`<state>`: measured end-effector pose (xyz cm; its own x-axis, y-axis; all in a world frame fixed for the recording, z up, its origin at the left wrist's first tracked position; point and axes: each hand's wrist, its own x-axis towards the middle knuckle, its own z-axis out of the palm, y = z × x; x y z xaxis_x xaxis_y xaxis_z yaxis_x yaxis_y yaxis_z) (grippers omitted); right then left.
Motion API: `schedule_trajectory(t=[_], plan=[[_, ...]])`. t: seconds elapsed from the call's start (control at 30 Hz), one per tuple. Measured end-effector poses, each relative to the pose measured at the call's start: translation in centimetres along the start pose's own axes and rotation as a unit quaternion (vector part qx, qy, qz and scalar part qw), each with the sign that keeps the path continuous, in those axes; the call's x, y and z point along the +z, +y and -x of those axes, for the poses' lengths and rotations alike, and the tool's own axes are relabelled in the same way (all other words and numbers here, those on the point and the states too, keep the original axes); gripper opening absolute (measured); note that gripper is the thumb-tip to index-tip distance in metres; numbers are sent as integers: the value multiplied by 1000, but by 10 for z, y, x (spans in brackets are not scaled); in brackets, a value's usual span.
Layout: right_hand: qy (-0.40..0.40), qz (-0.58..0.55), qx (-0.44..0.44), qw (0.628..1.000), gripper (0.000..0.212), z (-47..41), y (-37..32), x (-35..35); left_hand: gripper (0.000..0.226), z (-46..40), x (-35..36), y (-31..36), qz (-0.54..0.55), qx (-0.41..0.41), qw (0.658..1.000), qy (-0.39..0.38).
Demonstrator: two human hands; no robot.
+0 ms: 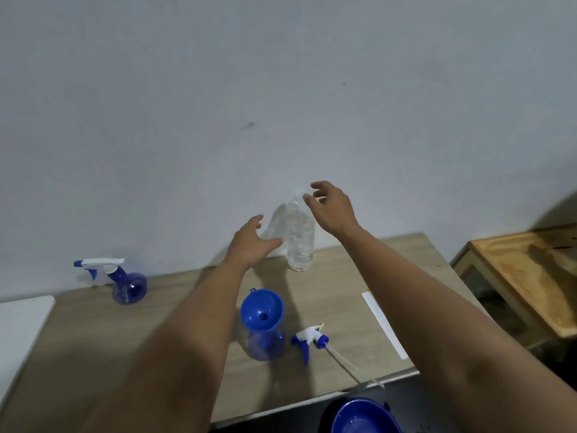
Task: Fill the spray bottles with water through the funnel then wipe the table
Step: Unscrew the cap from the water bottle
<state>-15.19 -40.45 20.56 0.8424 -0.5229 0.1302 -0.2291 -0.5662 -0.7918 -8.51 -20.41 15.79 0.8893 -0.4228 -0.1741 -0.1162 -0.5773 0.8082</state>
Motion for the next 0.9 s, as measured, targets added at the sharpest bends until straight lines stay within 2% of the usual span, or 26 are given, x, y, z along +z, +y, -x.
schedule_trajectory(t=[0.13,0.2,0.3,0.4,0.73,0.9], plan=[[-65,45,-14,997,64,-30,-7,19,90,-38,32,41,-24,26,998,-53],[-75,62,-16,995,59,-34,0,28,98,-49,43,46,-3,22,998,-60],[-22,32,-5,999,44,-24,17,28,92,-53,55,44,2,33,998,-50],[8,-6,13,1000,42,-9,30,18,91,-46,63,48,-25,51,997,-48],[40,-37,28,998,43,58,54,-26,105,7,90,61,-71,92,990,-83],[28,-5,24,999,44,88,57,-42,102,35,106,57,-75,103,987,-98]])
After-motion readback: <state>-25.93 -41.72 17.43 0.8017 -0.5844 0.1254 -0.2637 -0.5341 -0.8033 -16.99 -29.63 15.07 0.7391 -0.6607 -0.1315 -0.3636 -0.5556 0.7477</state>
